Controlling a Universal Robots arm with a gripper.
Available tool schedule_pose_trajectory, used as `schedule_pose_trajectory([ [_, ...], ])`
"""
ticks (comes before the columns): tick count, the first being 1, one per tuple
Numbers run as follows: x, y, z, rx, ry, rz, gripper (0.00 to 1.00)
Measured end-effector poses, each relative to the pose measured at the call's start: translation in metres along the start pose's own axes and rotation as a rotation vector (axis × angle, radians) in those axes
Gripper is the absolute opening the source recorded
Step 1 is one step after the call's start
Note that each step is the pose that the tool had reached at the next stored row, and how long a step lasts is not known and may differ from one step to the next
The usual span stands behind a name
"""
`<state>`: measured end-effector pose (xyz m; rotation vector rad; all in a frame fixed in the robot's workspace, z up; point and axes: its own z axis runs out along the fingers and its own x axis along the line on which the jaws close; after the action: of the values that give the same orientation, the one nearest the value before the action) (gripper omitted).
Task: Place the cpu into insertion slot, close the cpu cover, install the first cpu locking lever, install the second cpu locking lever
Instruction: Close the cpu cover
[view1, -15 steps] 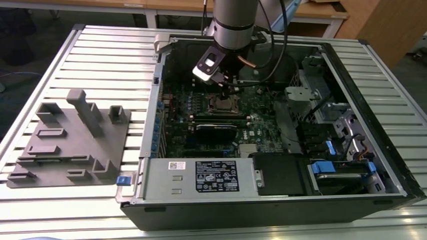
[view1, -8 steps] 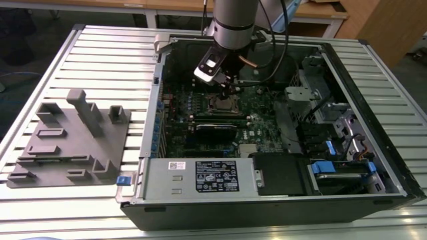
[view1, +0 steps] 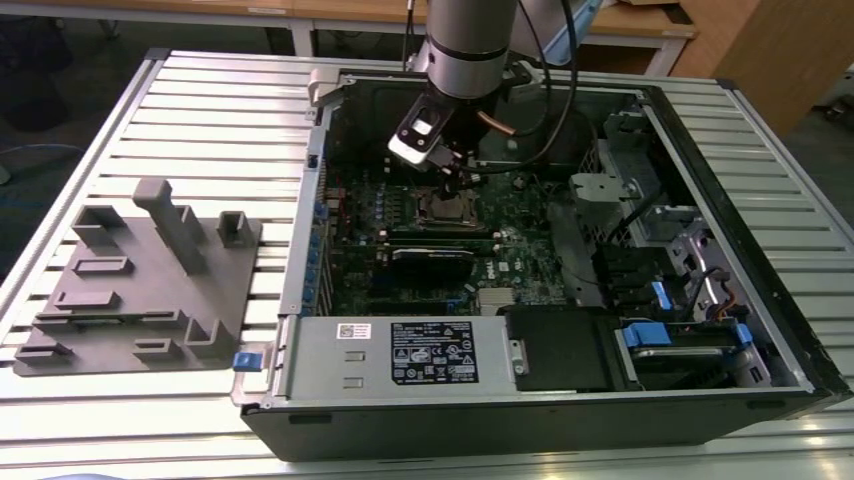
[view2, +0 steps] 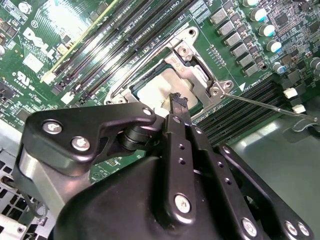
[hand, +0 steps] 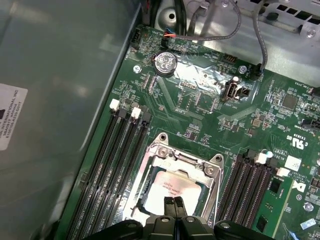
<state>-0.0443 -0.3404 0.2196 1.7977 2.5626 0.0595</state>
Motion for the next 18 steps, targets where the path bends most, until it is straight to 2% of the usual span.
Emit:
schedule_pose_trajectory([
  [7, 0.0000, 0.0000, 0.0000, 0.0004, 0.0028, -0.057, 0.11],
  [18, 0.0000, 0.0000, 0.0000, 0.0006, 0.0112, -0.187, 0.11],
])
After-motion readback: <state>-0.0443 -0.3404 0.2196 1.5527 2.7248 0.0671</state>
